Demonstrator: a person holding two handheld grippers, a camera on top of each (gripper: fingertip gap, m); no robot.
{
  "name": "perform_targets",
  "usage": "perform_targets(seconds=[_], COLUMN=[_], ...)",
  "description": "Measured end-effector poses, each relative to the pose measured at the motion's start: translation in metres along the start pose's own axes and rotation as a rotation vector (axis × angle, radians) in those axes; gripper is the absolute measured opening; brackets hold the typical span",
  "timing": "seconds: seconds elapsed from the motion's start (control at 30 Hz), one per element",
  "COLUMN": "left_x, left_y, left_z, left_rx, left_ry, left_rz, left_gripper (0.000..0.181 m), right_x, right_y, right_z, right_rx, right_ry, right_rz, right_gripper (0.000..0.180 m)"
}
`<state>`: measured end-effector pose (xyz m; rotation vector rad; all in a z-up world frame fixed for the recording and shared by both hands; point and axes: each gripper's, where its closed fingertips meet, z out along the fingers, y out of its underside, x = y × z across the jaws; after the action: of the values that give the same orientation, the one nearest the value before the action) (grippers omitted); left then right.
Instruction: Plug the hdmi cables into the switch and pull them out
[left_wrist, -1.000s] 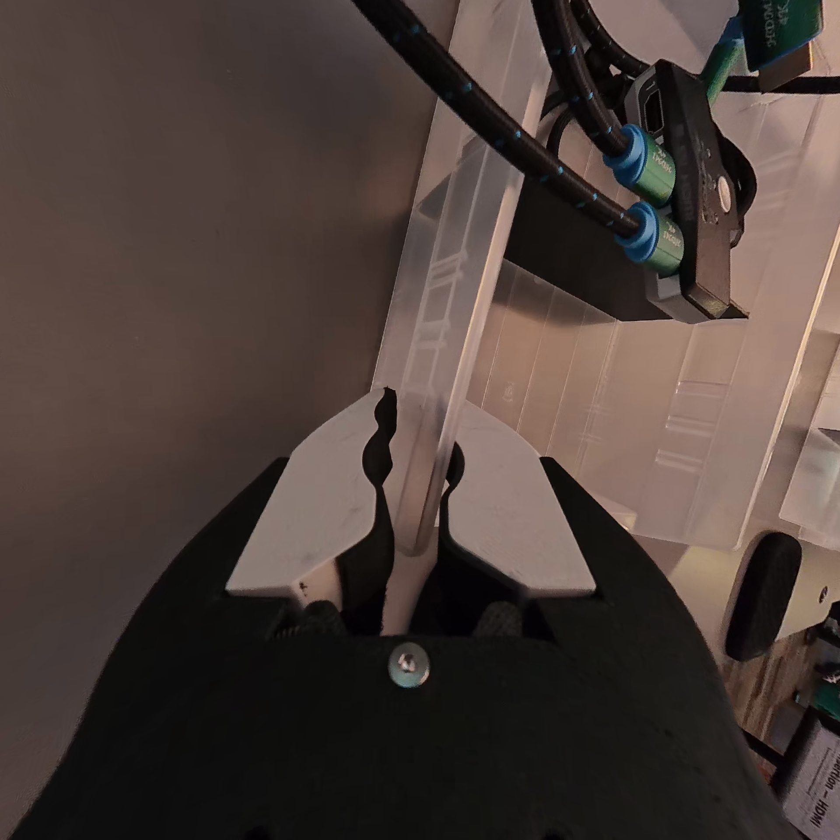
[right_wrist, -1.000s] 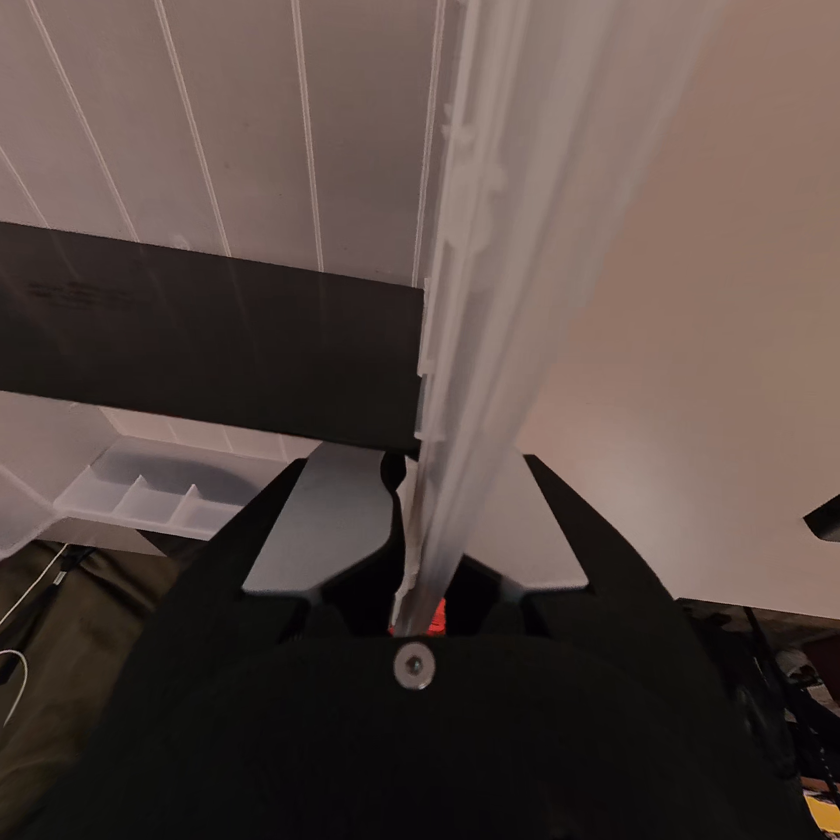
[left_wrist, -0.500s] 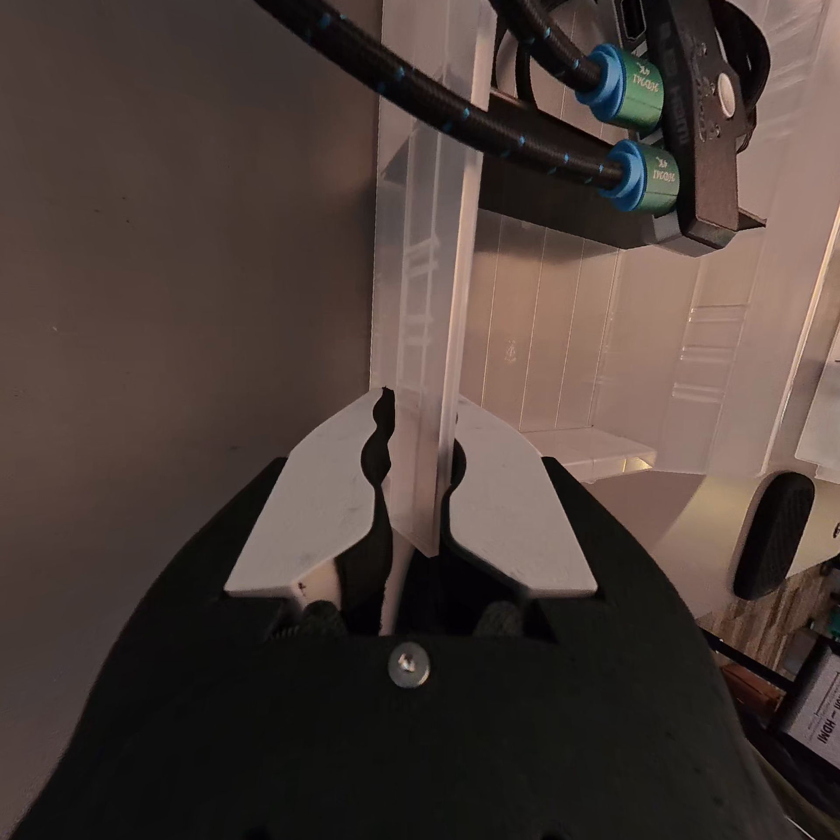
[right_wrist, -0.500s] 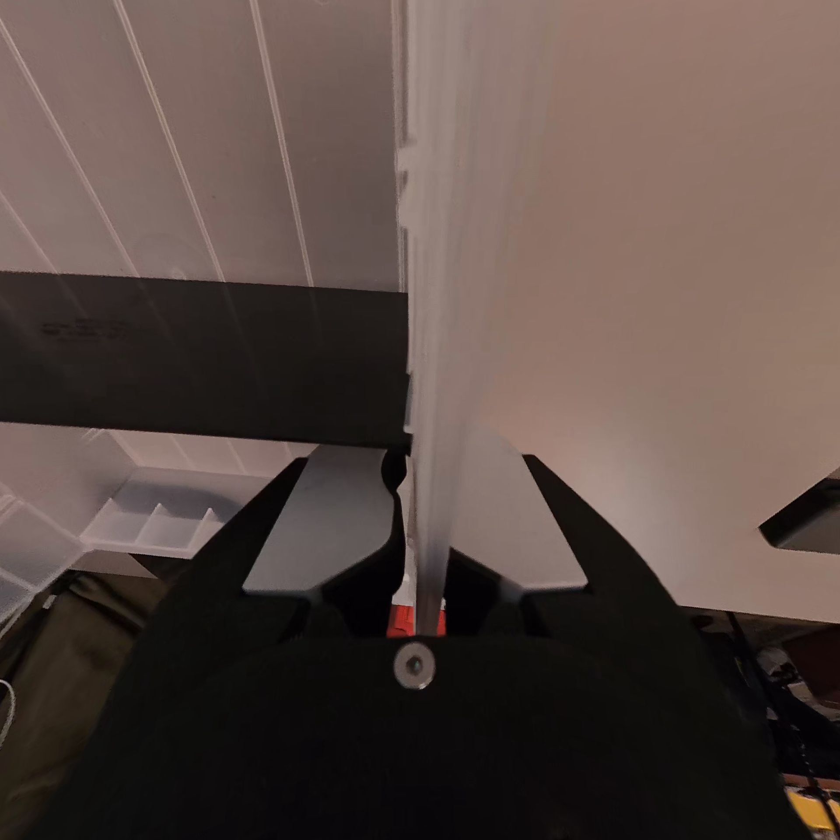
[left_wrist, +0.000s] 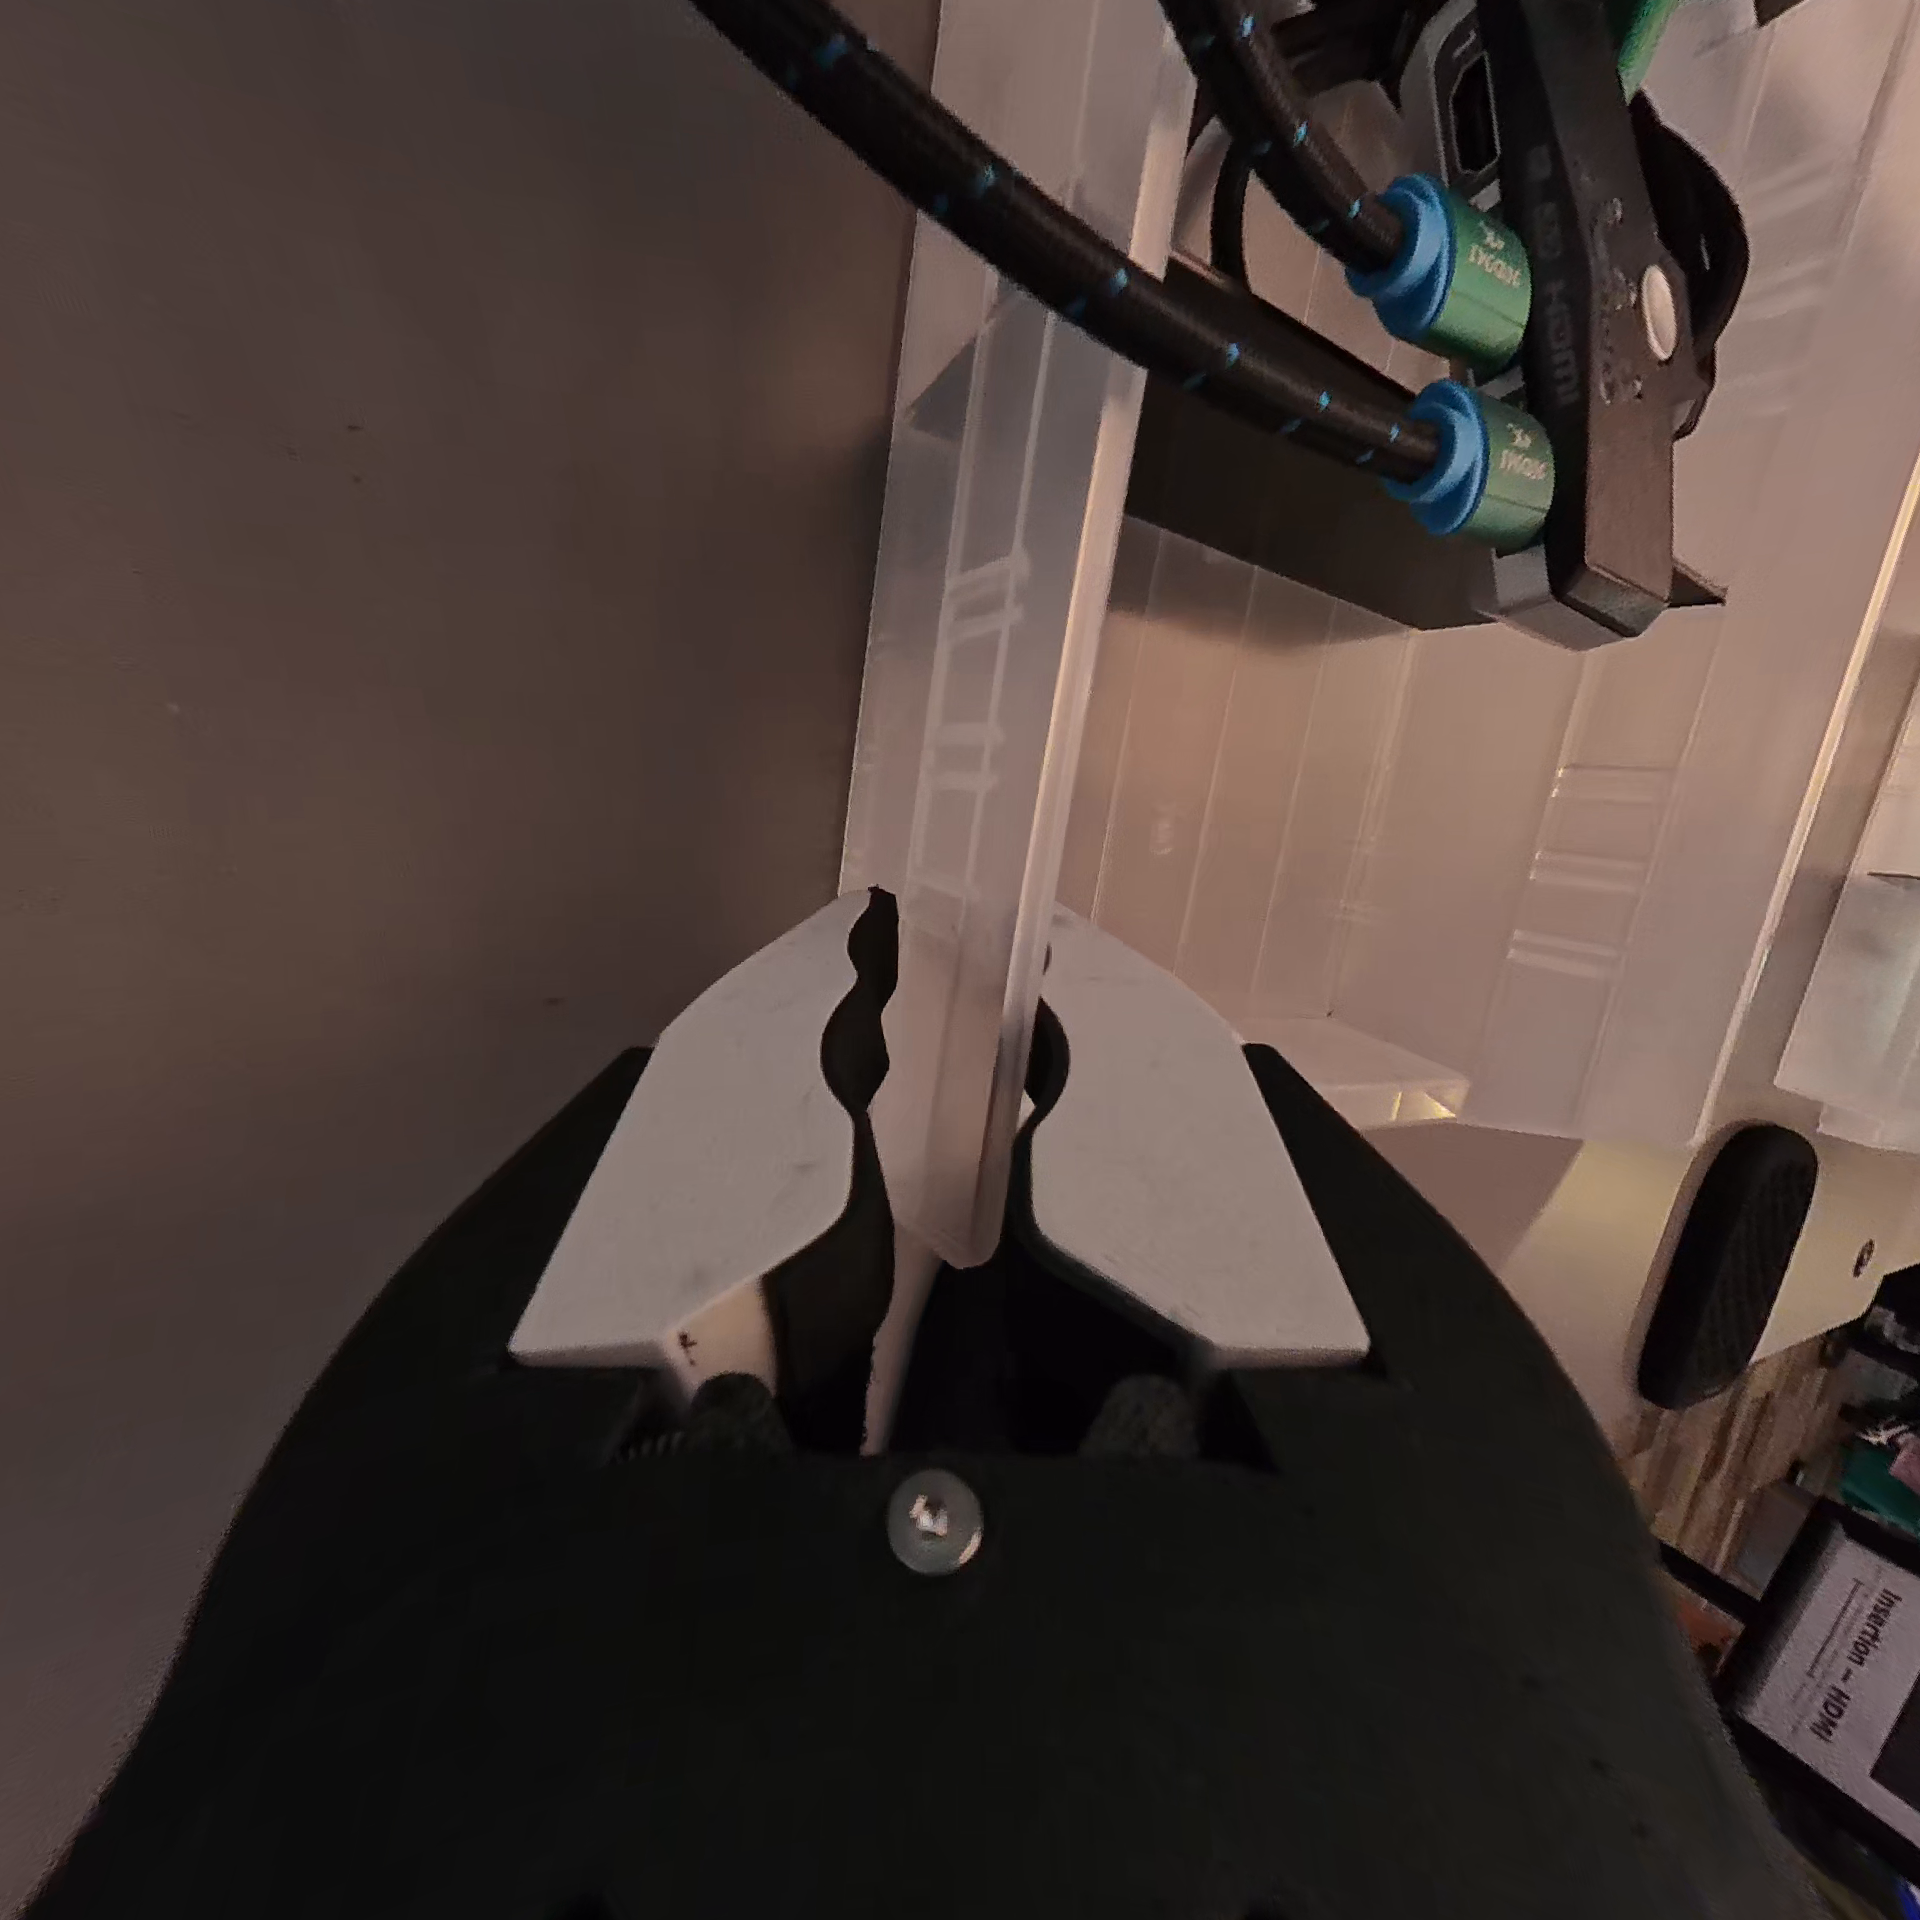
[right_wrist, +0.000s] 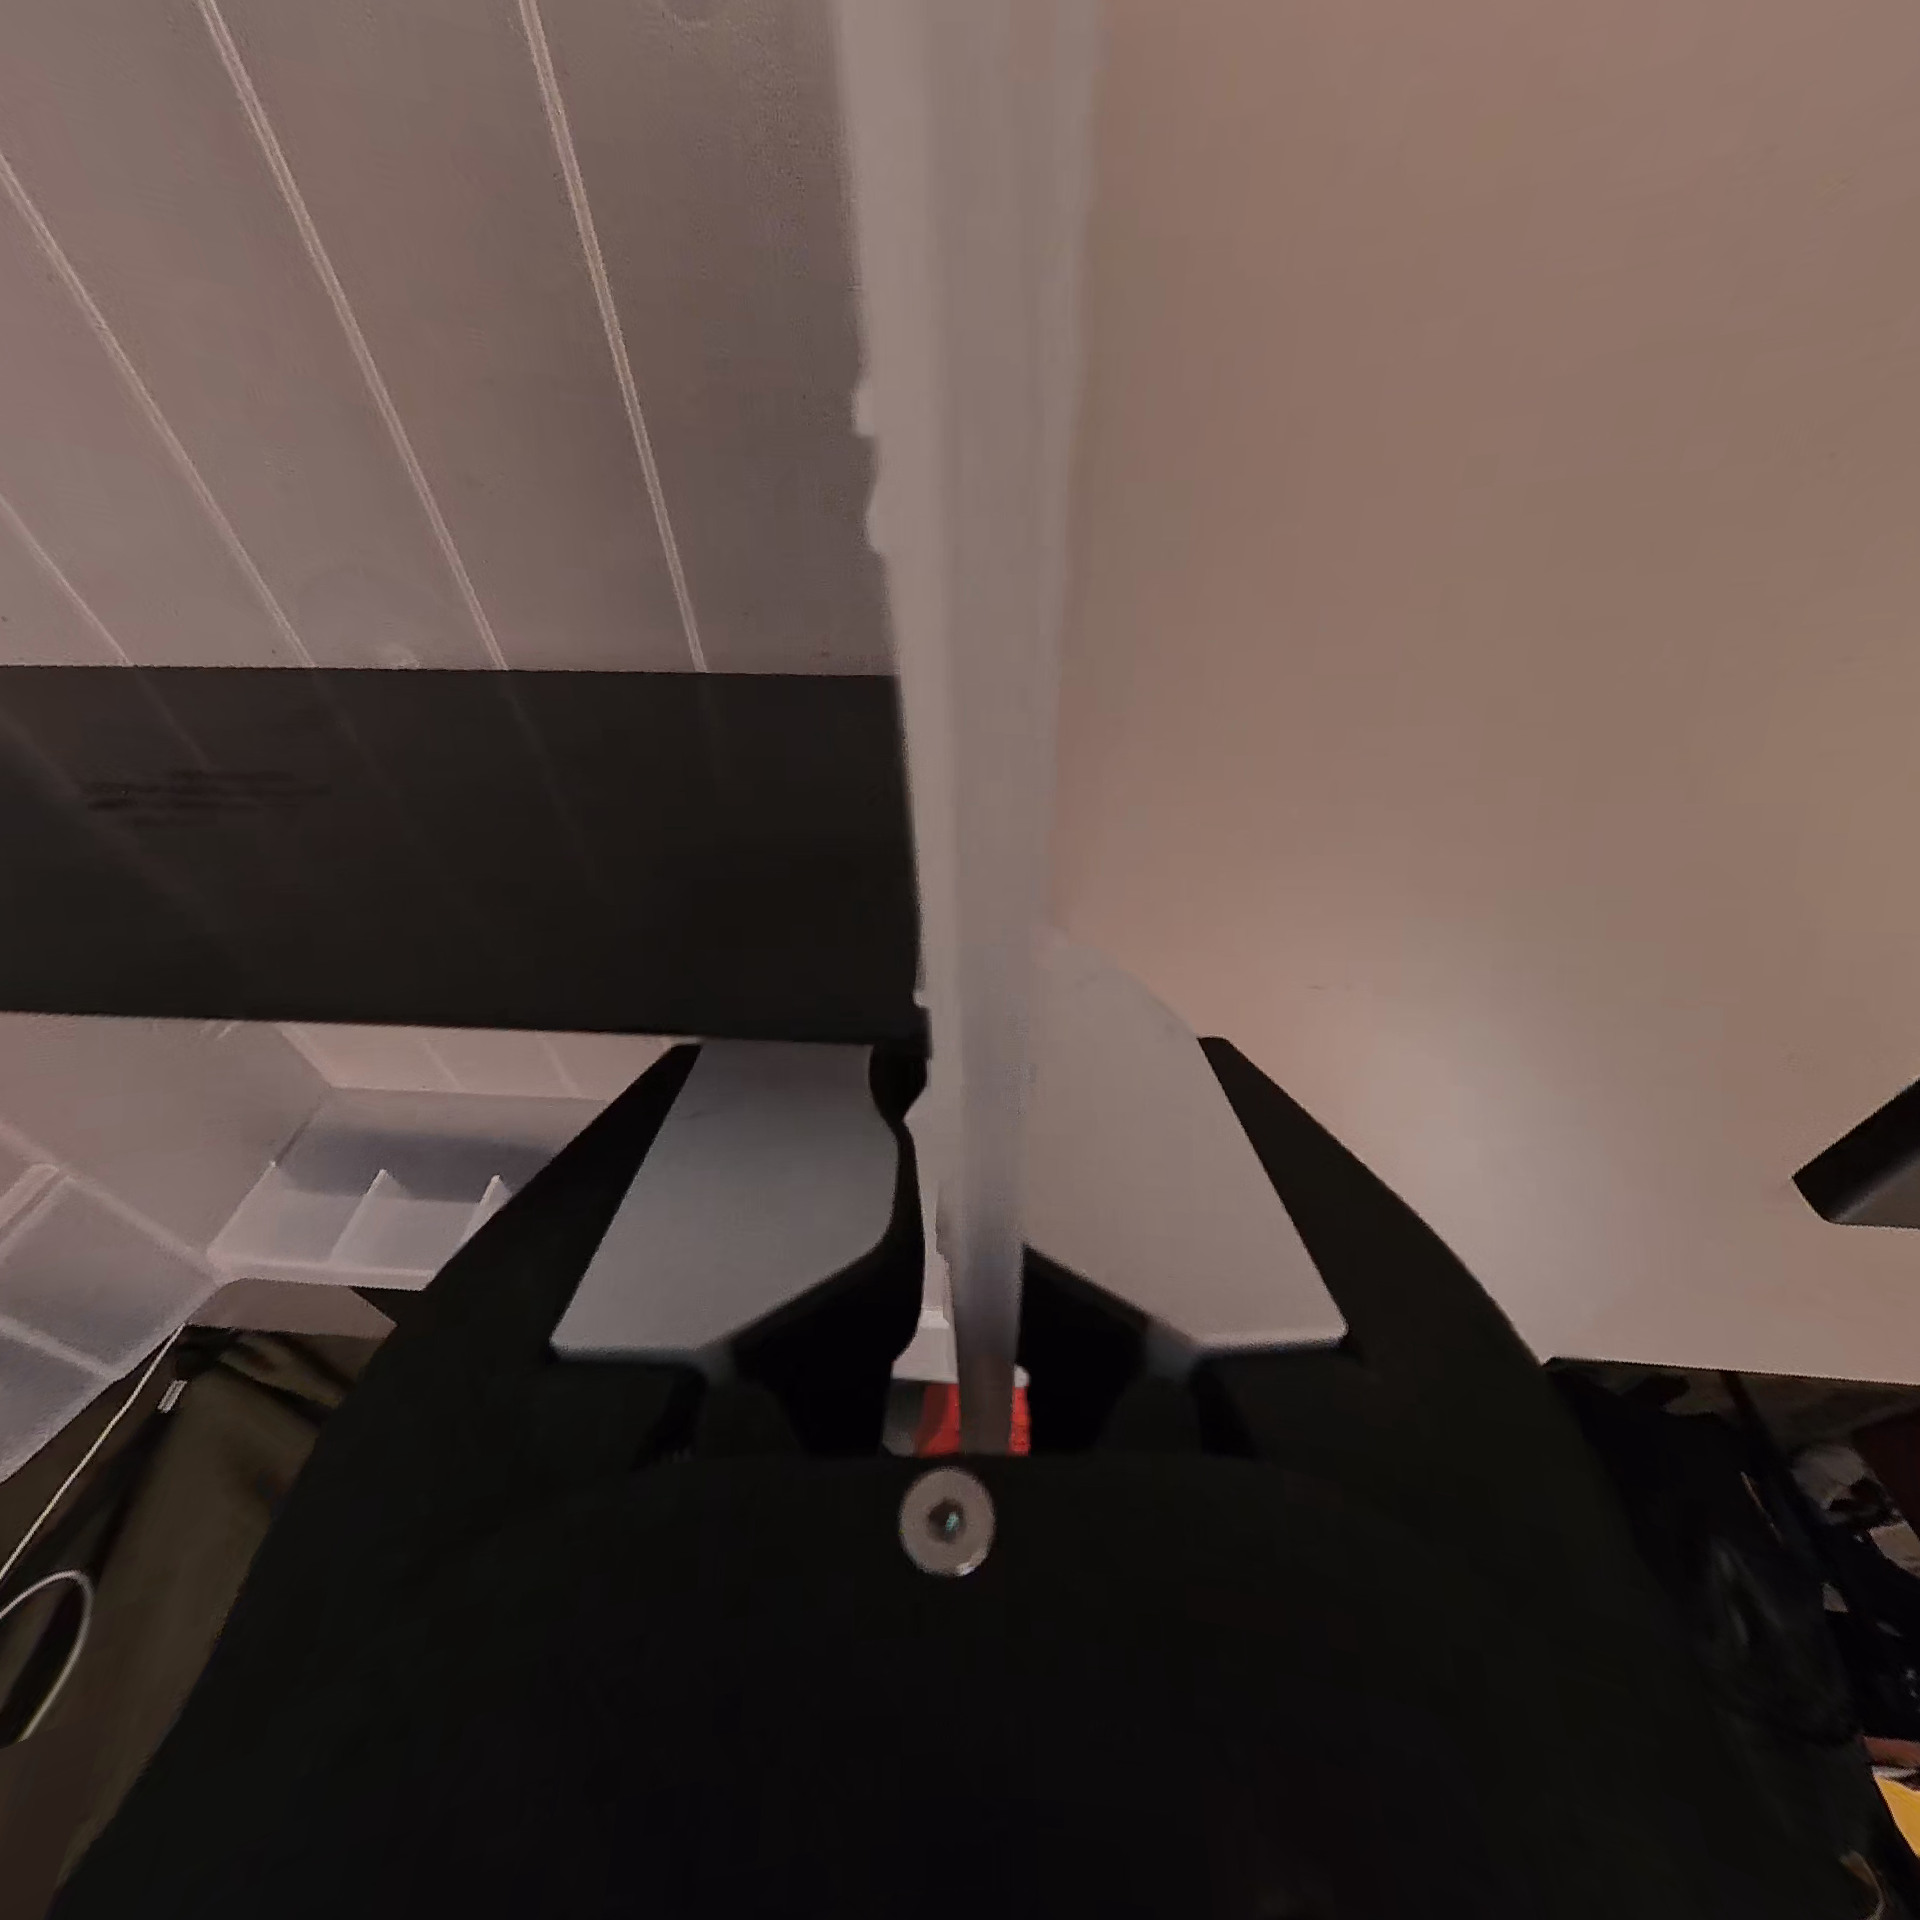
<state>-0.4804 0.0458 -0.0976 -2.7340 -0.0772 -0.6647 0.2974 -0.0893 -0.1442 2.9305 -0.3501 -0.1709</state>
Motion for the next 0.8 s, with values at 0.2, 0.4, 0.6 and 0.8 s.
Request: perform_targets(seconds=[0.2,0.4,0.6,0.8], left_x=[0.004,0.02,0.047,0.087], left_y=[-0.016,-0.048,-0.074,-0.099], left_z=[-0.04,-0.116,-0.15,-0.143], left_rx=[0.222,0.637,0.86,0.926], left_ry=[0.08,0.135,0.15,0.204], left_rz=[-0.089,-0.025,0.135,0.317], left_gripper=[0.032,0.036,0.041,0.041], right_x=[-0.007,-0.005,-0.001,-0.025], right_y=[-0.013,-0.015,-0.023,-0.035], right_z=[-0.005,-0.016,-0.057,-0.145], right_rx=[0.103,0.136,0.284,0.626], right_ry=[-0.007,0.05,0.119,0.275], right_rz=[0.009,-0.035,-0.081,-0.183], right_gripper=[0.037,0.052,0.058,0.057])
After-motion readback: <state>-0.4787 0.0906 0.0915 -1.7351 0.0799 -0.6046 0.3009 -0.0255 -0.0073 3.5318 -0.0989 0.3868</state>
